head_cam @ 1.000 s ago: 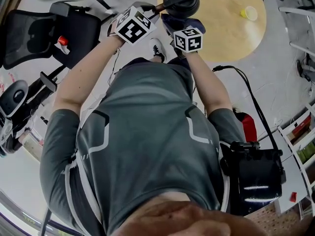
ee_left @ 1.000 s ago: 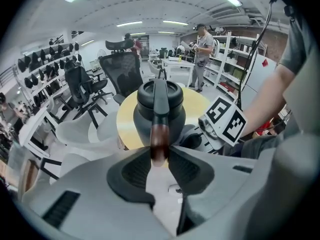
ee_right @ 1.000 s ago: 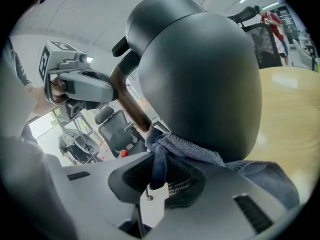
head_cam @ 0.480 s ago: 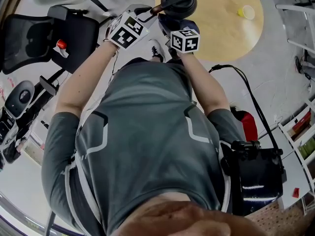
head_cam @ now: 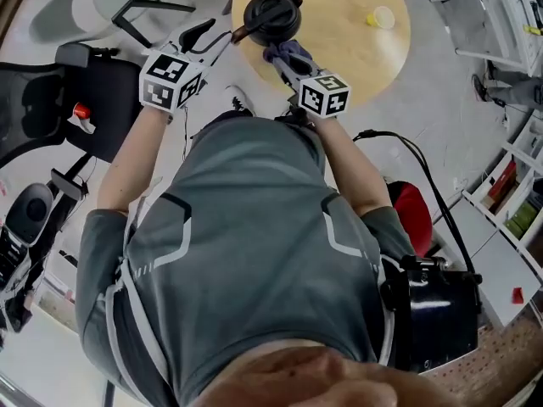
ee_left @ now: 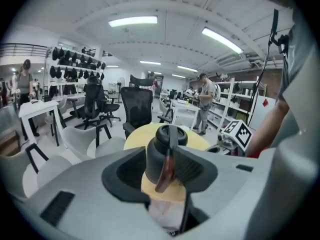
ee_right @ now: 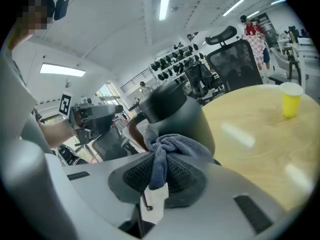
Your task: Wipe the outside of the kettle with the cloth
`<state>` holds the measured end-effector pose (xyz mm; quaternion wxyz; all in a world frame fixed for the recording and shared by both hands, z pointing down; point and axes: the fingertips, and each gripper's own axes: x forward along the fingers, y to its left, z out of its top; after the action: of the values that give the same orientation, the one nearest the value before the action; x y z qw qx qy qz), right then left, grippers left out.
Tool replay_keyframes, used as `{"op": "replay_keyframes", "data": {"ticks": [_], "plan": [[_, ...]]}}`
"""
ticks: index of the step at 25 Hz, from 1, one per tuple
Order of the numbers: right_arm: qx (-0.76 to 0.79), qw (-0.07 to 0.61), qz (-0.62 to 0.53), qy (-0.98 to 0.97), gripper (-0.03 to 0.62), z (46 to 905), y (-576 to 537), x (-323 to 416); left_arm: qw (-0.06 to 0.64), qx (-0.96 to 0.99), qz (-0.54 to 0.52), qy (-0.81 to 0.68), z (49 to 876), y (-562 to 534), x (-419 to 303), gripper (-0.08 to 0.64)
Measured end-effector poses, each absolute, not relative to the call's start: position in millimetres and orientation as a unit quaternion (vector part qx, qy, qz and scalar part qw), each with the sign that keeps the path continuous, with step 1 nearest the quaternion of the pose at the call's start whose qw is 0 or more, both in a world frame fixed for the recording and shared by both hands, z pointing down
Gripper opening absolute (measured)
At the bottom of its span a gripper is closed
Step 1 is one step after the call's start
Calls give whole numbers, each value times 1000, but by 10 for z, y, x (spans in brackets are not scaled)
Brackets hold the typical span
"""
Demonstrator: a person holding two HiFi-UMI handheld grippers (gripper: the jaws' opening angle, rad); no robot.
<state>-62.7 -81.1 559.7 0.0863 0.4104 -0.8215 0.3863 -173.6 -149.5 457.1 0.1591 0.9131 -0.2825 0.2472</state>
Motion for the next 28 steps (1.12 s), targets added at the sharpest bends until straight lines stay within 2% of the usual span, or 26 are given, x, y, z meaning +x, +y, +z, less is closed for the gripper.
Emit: {"op": "replay_keyframes", "data": {"ticks": [4, 10, 20, 25, 28], "plan": [[432, 74, 362, -823, 64, 5277, -828, -212, 146, 924, 190, -300, 4247, -1606, -1649, 109], [452, 63, 305, -836, 64, 4642, -938, 458, 120, 931, 148, -310, 3772, -1700, -1293, 92], [499, 43, 185, -846, 64, 3278, -1241, 1327, 113, 913, 59, -387, 2804, -2021, -1160, 14], [516, 29, 128, -847, 64, 2711, -1268, 1622, 87, 919, 45, -382, 2468, -1898, -985, 9], [537, 28, 94, -838, 64, 2460, -1363, 1777, 94, 910, 22, -404, 2324, -1934, -967, 9]]}}
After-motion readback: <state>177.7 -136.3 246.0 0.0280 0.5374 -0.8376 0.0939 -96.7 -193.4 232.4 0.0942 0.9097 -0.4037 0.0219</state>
